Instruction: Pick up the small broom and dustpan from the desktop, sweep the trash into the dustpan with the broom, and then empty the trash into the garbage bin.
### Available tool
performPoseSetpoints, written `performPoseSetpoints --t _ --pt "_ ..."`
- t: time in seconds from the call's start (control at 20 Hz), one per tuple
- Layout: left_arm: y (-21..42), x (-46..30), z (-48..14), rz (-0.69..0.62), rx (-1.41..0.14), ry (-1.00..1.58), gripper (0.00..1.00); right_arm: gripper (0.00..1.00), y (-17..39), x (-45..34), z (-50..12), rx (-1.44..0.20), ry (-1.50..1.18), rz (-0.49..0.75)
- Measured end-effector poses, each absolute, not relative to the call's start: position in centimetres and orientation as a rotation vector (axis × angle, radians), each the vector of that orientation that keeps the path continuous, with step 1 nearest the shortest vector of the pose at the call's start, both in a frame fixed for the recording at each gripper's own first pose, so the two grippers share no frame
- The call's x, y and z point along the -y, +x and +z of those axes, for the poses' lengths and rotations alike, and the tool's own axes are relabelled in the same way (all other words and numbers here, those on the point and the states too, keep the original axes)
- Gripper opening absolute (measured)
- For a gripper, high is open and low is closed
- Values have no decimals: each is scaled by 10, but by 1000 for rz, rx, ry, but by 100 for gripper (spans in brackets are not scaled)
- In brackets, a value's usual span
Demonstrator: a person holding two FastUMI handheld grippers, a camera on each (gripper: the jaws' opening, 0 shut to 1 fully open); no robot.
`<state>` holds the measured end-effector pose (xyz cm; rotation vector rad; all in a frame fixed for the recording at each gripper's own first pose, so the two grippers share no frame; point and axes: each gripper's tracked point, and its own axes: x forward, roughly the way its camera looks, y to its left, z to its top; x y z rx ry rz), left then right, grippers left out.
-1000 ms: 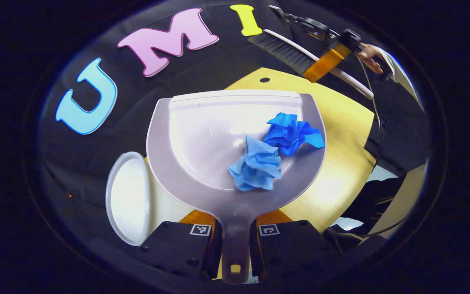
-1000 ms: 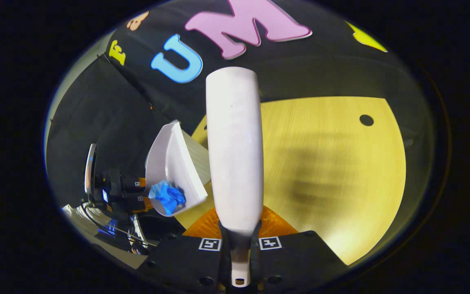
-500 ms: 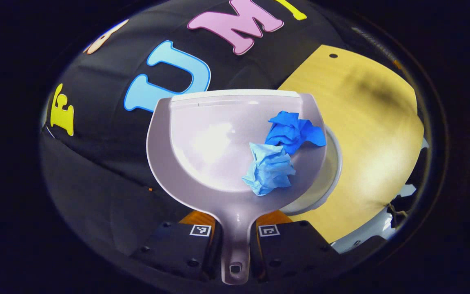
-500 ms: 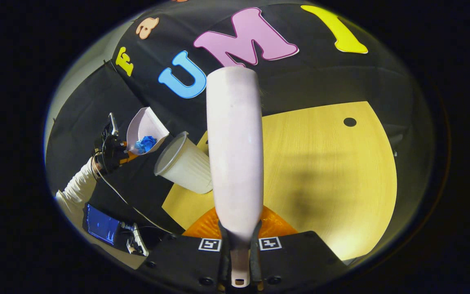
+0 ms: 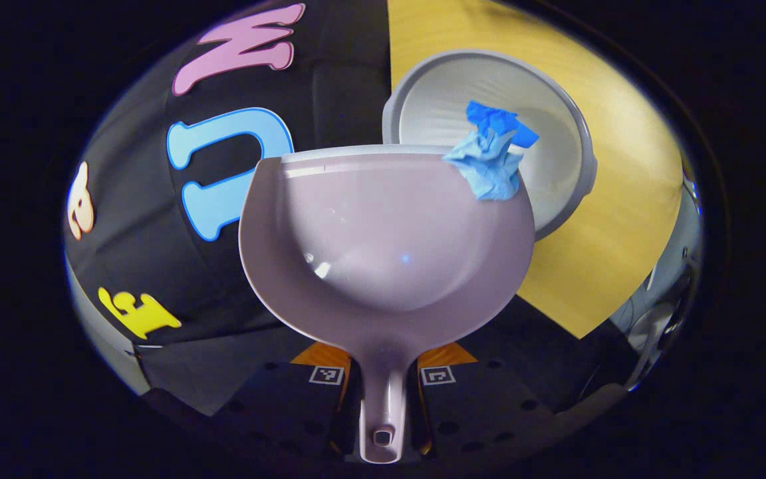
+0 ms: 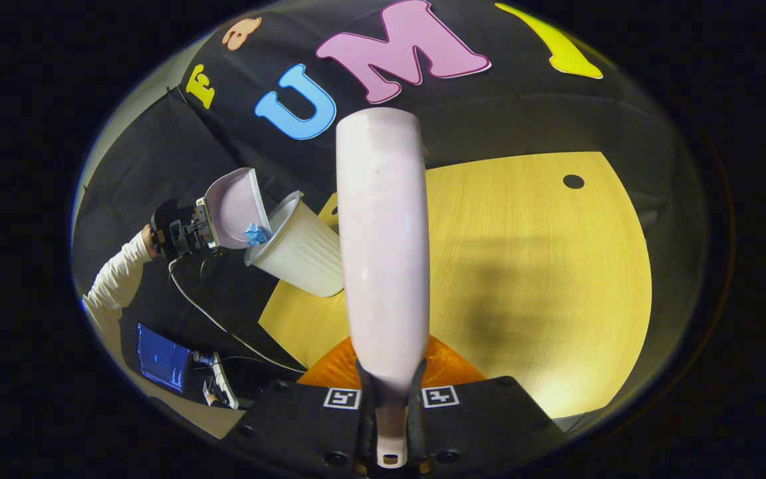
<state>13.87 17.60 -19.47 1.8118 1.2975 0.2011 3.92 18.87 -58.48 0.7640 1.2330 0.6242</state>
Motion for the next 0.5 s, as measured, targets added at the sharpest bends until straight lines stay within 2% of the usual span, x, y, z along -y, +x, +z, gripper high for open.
performPoseSetpoints --t 0.2,0.5 --pt "144 -181 -185 203 -1173 2000 26 18 27 -191 -585 -1251 733 638" --pt "144 -153 -200 236 -1039 1634 26 19 30 -190 -581 -1248 744 619"
